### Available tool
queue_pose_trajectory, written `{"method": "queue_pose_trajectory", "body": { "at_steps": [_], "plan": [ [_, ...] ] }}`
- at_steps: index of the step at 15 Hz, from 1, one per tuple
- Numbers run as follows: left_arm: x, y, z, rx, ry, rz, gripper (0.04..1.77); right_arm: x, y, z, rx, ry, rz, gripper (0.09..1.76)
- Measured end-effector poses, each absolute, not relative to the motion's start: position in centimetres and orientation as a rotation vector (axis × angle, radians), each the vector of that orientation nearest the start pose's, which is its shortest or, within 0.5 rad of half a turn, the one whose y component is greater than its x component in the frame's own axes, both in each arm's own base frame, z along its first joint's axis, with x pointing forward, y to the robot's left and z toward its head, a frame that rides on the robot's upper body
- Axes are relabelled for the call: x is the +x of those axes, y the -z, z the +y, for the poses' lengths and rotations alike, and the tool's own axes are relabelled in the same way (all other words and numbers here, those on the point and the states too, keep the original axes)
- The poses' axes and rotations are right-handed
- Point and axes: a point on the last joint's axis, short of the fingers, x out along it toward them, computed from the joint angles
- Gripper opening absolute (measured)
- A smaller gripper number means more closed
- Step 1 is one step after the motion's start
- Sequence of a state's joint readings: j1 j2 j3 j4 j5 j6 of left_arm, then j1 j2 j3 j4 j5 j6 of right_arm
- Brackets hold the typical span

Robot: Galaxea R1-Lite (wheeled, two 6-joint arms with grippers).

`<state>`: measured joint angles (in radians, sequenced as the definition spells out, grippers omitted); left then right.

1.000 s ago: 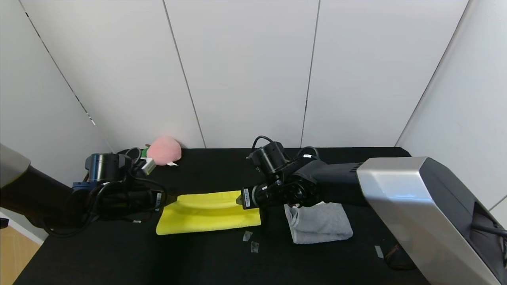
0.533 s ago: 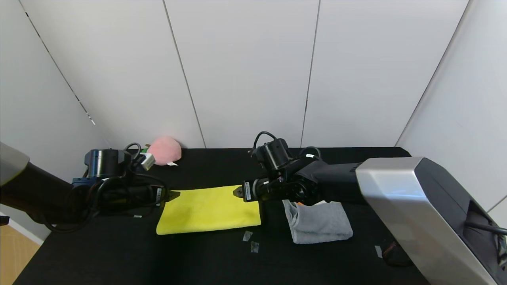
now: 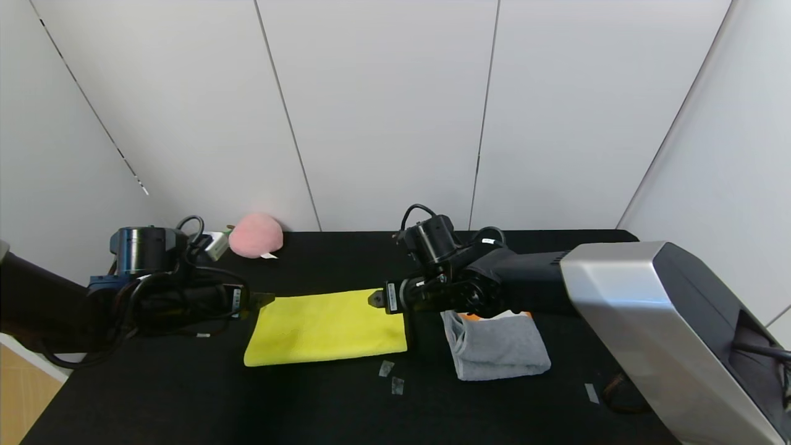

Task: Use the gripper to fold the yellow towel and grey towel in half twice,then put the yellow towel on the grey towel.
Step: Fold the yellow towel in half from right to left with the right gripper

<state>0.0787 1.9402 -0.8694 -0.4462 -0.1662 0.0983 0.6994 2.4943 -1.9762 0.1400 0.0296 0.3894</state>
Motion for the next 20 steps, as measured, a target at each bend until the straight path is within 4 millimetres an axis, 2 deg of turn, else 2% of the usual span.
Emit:
{"method": "queue_pose_trajectory", "body": {
  "at_steps": [6,9,20],
  "plan": [
    [33.6,-10.8,2.3,0.018,0.116,0.602,1.68,39.2,-7.7,32.5,0.131,-0.528,0.832,1.67],
    [33.5,-10.8,2.4,0.017,0.113,0.604,1.69,38.8,-6.9,33.0,0.117,-0.530,0.862,1.68],
    [33.6,-10.8,2.9,0.013,0.099,0.602,1.71,37.9,-5.6,34.3,0.107,-0.545,0.894,1.70]
  ]
}}
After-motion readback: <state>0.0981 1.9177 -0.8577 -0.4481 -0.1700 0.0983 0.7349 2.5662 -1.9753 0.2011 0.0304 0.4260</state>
